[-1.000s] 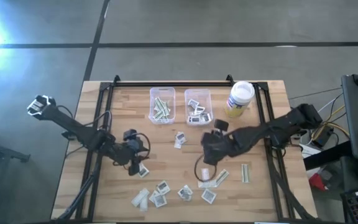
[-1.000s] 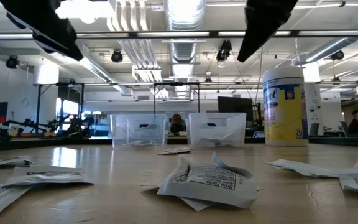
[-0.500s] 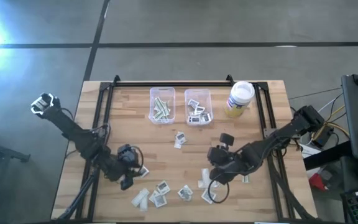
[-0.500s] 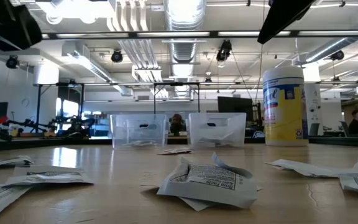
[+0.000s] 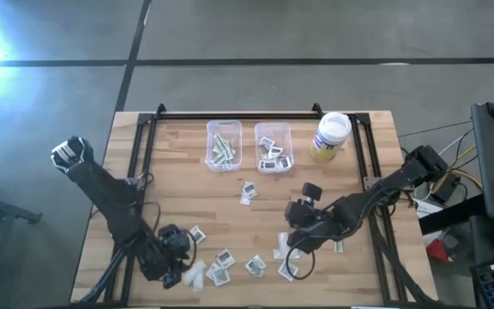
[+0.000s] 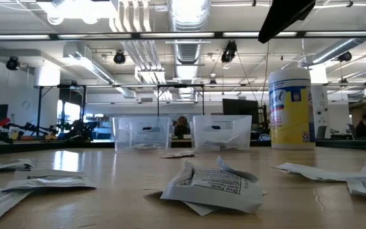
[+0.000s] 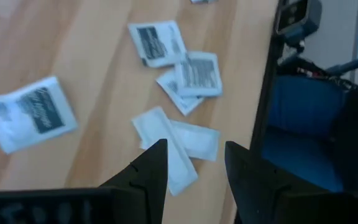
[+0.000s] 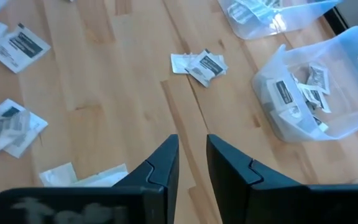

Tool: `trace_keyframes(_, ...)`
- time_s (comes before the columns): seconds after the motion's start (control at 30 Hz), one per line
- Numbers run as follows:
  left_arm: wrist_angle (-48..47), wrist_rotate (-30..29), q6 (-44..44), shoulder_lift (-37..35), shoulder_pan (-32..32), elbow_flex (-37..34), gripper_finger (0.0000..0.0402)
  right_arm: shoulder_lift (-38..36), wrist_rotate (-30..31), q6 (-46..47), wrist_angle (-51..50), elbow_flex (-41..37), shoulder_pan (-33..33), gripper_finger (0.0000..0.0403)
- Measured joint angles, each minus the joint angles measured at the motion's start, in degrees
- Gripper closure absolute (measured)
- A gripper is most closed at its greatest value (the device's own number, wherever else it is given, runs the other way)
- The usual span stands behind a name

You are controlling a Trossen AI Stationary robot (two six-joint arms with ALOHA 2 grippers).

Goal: Pick & Place First Aid Supplies
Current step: Put the green bandage pack into the left transparent bin

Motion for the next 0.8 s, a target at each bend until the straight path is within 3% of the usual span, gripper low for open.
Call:
trace_keyframes(0.27,-0.9,1.6,-1.0,5.7,-2.2,7.1,0.0250,0.0,0.0,0.0,1.7,0.0,0.0,0.0337)
trace_keyframes(0.5,-10.9,1.9,-0.8,10.0,-3.4,15.8,0.0251,0.0,-0.1,0.1,1.9,0.0,0.0,0.0330)
trace_keyframes(0.8,-15.1,0.5,3.8,18.9,-4.6,19.6,0.0250,0.0,-0.1,0.0,2.9,-0.1,0.0,0.0325)
